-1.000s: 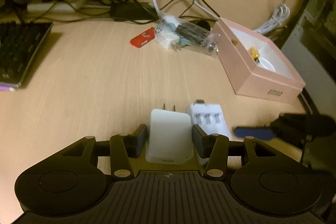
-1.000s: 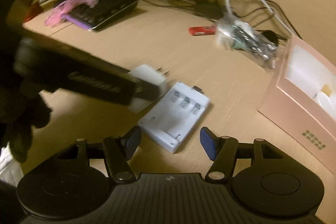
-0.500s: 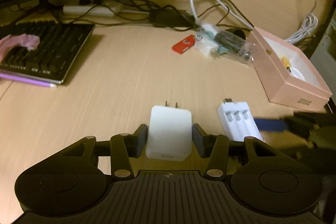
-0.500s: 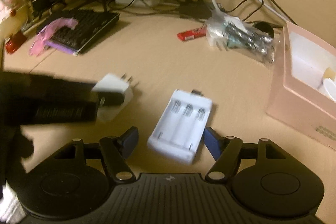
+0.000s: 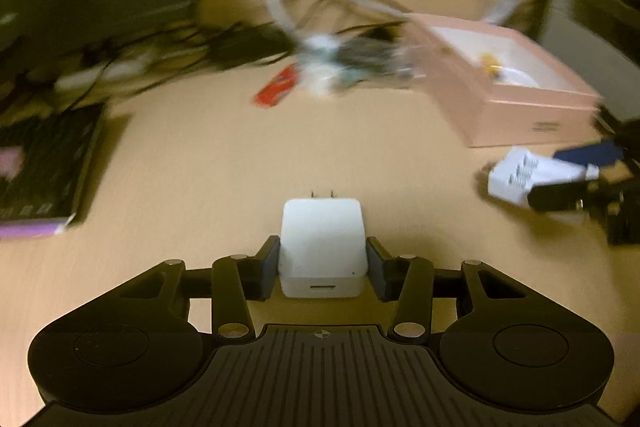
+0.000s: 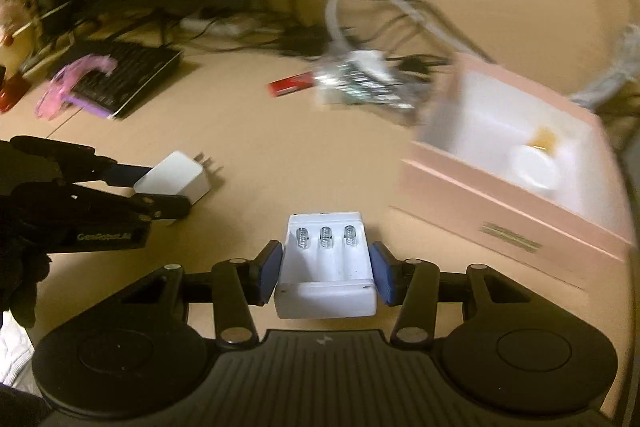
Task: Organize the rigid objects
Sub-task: 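Grasp the white battery charger with the right tool while the left tool holds the plug, then lower the white plug into the pink box and open the left tool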
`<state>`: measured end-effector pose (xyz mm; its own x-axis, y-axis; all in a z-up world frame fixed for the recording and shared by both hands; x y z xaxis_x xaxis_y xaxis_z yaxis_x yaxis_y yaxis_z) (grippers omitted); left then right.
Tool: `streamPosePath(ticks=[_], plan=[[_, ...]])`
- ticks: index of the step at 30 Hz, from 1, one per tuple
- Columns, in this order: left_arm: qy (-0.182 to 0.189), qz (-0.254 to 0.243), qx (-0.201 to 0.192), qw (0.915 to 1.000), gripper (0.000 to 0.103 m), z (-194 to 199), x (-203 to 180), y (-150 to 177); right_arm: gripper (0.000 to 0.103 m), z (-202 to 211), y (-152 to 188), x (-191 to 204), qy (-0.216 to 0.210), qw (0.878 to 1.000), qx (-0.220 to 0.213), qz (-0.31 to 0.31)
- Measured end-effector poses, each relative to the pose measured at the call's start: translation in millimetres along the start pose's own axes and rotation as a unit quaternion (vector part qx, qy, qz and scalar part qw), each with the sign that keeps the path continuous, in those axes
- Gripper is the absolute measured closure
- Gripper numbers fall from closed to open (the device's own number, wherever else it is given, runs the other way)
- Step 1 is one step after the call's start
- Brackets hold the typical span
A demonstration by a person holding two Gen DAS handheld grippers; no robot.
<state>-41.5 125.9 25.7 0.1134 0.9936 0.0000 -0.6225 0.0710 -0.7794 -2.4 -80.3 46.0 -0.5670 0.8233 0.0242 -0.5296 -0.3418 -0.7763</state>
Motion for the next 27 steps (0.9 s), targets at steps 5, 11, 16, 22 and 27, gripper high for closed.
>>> streamPosePath(ticks=[5, 11, 16, 22, 27], plan=[[0.084, -0.030, -0.002, 0.9960, 0.053, 8.2, -29.9, -14.8, 0.055, 37.2, 11.4, -30.7, 0.035, 0.999, -0.008, -0.018], [0.160, -0.056, -0.008, 0.9854, 0.053, 8.8, -68.4, -50.1, 0.055, 76.8, 22.7, -58.1, 0.072, 0.995, -0.028, -0.062], [0.201, -0.058, -0.046, 0.9768, 0.053, 0.8, -90.8, -107.4, 0.055, 105.0, 27.9, -73.5, 0.107, 0.989, -0.054, -0.089], [0.186, -0.054, -0.092, 0.9768, 0.053, -35.9, -121.2, -174.4, 0.055, 127.2, 37.3, -86.0, 0.139, 0.981, -0.070, -0.117], [0.157, -0.015, -0.044, 0.9865, 0.053, -92.5, -135.3, -183.4, 0.055, 130.8, 45.7, -90.2, 0.158, 0.977, -0.066, -0.130]])
Point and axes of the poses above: each gripper's, at about its wrist camera, not at the fingertips, and z roughly against the way its jaws point, x to its left, y to its underside, the point moved 1 cm from there along -z, roughly the way its jaws point, and after that the axes turned 7 degrees about -x, right-handed, at the moved point
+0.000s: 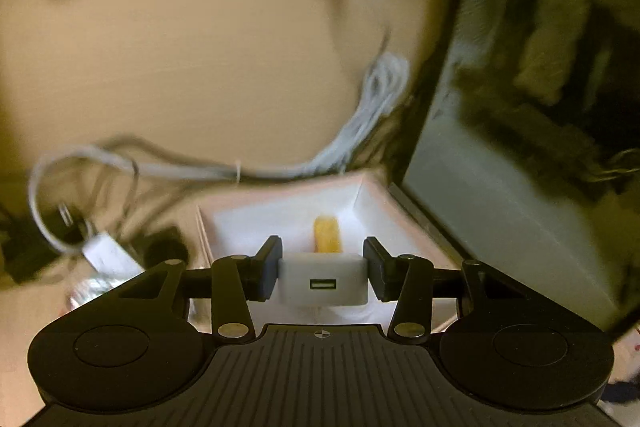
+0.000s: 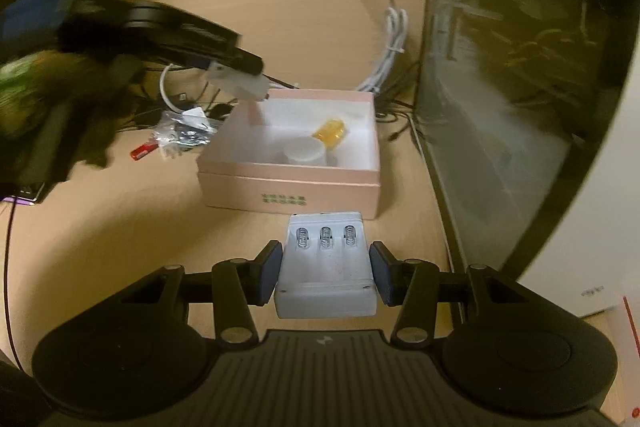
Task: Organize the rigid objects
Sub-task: 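Lower the white plug into the pink box and open the left tool, then lower the white battery charger into the pink box and open the right tool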
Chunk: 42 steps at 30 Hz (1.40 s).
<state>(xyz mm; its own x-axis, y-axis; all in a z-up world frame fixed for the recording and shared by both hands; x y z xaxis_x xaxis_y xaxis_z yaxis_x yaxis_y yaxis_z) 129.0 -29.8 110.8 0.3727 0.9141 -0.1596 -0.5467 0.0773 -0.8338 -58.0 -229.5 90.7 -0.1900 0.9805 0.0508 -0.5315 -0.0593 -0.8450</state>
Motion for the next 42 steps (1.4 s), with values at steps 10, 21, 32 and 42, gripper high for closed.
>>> streamPosePath(ticks=[10, 21, 32, 42], plan=[[-0.032, 0.071, -0.049, 0.9958, 0.053, 61.1, 43.4, 36.5, 0.055, -15.1, -0.3, -19.0, 0.010, 1.000, 0.019, -0.009], [-0.062, 0.079, 0.021, 0.9947, 0.055, 121.9, 52.2, 129.6, 0.055, -97.7, -93.7, 11.6, -0.052, 0.998, -0.034, 0.022], [-0.102, 0.104, 0.017, 0.9892, 0.067, 158.0, 70.8, 151.7, 0.052, -177.0, -102.9, 34.6, -0.053, 0.998, 0.007, 0.016], [-0.077, 0.090, 0.024, 0.9926, 0.067, 130.5, 61.9, 150.2, 0.043, -130.1, -55.1, 23.0, -0.032, 0.998, -0.006, 0.061]])
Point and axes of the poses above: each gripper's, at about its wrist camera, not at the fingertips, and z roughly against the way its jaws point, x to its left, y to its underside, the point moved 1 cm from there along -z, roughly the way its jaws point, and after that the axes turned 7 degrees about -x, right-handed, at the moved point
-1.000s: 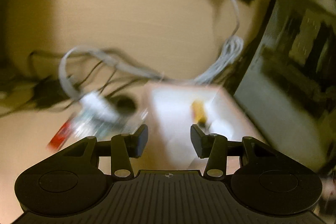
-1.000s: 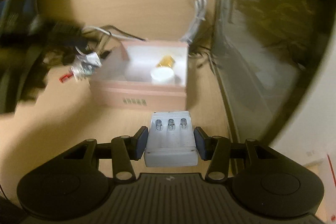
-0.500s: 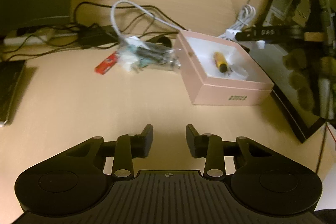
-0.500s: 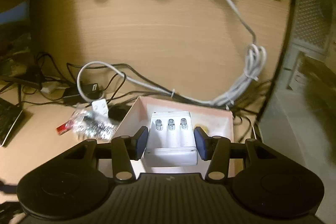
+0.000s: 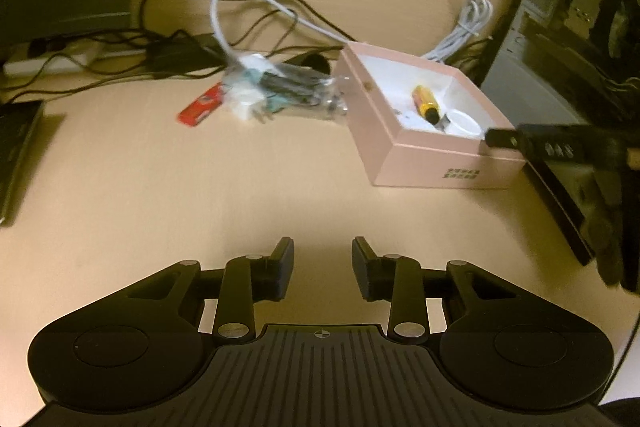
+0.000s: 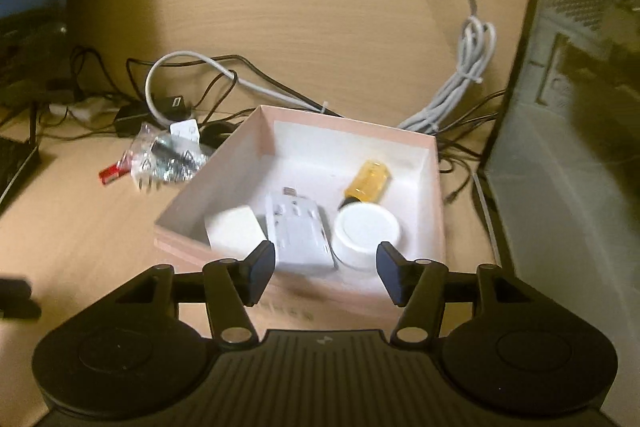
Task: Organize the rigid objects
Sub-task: 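Lower the white battery charger into the pink box and open the right tool, then grasp the clear bag of black earphones with the left tool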
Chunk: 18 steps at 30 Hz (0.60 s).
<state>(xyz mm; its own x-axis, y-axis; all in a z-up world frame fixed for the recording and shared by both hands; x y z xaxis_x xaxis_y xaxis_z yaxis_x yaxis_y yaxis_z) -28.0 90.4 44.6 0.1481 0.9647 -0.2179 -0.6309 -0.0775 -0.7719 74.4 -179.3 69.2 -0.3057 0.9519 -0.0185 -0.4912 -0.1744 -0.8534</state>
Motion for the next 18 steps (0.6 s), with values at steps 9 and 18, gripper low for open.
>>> streamPosePath(ticks=[9, 18], plan=[[-0.017, 0.004, -0.027, 0.9995, 0.067, -37.9, -1.2, -31.9, 0.040, 40.9, 29.0, -1.7, -0.004, 1.000, 0.002, -0.017], [-0.010, -0.037, -0.070, 0.9968, 0.067, -101.8, 2.9, -131.6, 0.040, 57.6, 53.6, 0.5, 0.007, 0.999, 0.035, -0.009]])
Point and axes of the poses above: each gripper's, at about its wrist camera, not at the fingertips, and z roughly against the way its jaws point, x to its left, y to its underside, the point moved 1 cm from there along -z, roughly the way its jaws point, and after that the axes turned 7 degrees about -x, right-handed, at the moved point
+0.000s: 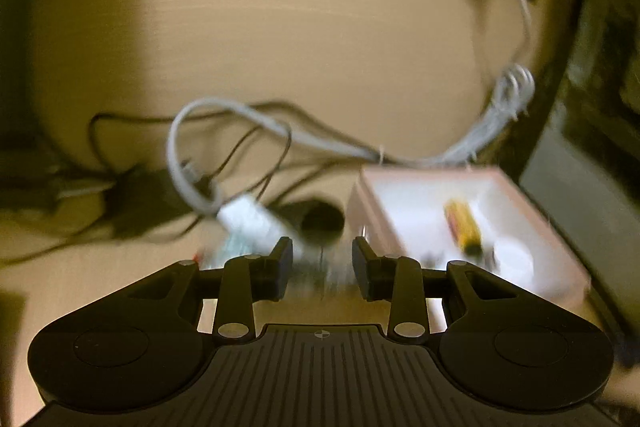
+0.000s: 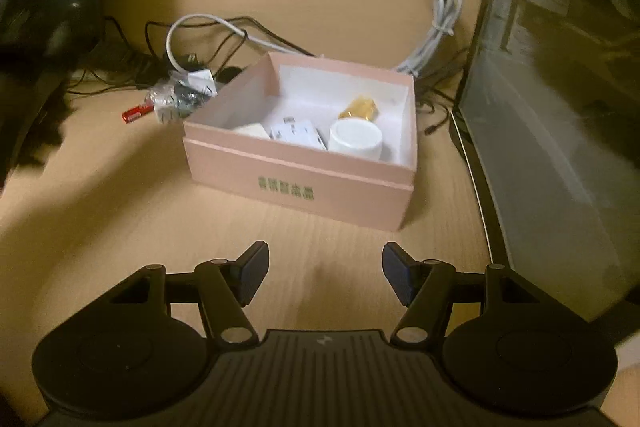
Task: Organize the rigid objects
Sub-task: 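Grasp the clear bag of black earphones with the left tool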
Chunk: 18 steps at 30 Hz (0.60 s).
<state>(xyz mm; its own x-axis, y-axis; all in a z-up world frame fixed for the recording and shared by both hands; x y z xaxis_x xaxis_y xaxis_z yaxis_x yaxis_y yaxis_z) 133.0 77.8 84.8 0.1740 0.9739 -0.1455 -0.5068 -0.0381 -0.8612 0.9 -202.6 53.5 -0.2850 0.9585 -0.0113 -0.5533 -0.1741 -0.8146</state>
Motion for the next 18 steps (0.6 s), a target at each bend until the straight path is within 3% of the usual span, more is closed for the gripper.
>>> streamPosePath(ticks=[7, 11, 14, 18], plan=[[-0.007, 0.008, 0.027, 0.9996, 0.067, -81.2, -6.7, -37.9, 0.040, -4.3, 3.4, -5.2, 0.009, 0.999, 0.022, -0.021], [-0.017, -0.035, 0.066, 0.9971, 0.067, -118.9, -14.1, -35.8, 0.040, -8.6, -0.5, -2.2, 0.012, 0.999, 0.023, -0.019], [-0.016, -0.063, 0.093, 0.9936, 0.067, -128.3, -12.1, -25.1, 0.040, -11.0, -2.1, 0.3, 0.012, 1.000, 0.025, -0.011], [-0.002, -0.067, 0.090, 0.9937, 0.066, -113.2, -1.8, -10.5, 0.040, -13.3, -2.6, 0.1, 0.011, 0.999, 0.030, -0.008]])
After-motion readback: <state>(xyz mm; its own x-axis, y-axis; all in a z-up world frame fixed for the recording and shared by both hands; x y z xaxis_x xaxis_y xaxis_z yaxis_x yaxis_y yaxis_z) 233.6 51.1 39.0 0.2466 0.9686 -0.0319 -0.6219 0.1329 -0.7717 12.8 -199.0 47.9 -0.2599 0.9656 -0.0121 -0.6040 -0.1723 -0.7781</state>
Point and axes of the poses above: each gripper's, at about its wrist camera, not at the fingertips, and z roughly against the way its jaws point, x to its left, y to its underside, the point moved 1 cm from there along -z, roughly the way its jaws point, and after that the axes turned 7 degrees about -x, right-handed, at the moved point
